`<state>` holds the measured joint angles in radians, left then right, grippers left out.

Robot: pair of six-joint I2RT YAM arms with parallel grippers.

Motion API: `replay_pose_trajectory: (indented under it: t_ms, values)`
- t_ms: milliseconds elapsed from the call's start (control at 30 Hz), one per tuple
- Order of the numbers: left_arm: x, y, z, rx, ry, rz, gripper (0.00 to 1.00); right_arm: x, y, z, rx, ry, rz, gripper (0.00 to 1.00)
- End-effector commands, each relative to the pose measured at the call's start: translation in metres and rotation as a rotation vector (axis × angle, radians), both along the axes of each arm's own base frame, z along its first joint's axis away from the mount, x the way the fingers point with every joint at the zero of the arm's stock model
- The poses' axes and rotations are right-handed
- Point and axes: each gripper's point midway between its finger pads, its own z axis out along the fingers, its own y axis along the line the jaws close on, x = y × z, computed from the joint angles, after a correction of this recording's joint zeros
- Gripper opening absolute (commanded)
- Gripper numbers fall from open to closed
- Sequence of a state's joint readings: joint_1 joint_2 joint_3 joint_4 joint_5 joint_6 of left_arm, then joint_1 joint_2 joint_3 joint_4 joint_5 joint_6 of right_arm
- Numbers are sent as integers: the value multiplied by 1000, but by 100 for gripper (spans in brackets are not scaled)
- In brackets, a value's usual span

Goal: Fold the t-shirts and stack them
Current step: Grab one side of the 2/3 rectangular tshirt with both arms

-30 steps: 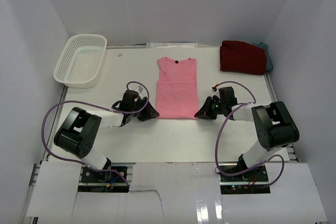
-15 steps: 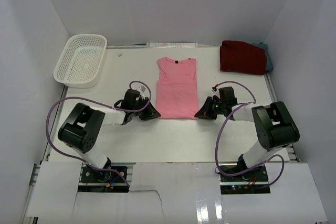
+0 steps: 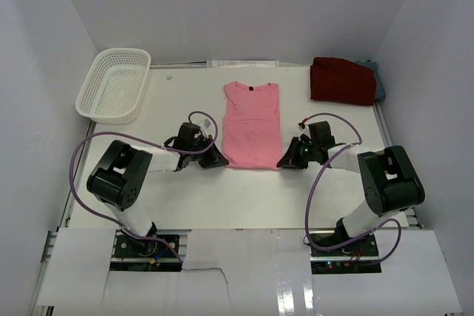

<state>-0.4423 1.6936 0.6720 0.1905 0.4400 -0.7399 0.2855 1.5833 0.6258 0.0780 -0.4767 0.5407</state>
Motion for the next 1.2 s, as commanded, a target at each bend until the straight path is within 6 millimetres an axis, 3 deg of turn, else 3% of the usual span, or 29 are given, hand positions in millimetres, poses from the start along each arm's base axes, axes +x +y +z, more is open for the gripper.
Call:
replay_pose_trajectory:
  t_ms: [0,300,500,733,867,1000,1167]
  values:
    - [-46,22,-41,139,171,-53,0,-10,-6,3,-42,9,43,8]
    - [-101,14,-21,92,238,-136,0,-57,-15,1,-69,81,142,8]
    - [-137,13,-22,101,288,-140,0,-83,-21,3,-81,110,180,8]
    - [-140,18,-10,121,290,-114,0,-102,-17,19,-43,137,238,8]
    - [-136,24,17,136,252,-86,0,-100,-13,40,-20,101,266,8]
    - [-120,19,56,102,181,-73,0,-97,-11,58,-8,72,285,8]
    - [-109,14,81,84,143,-72,0,-94,-7,75,12,51,305,8]
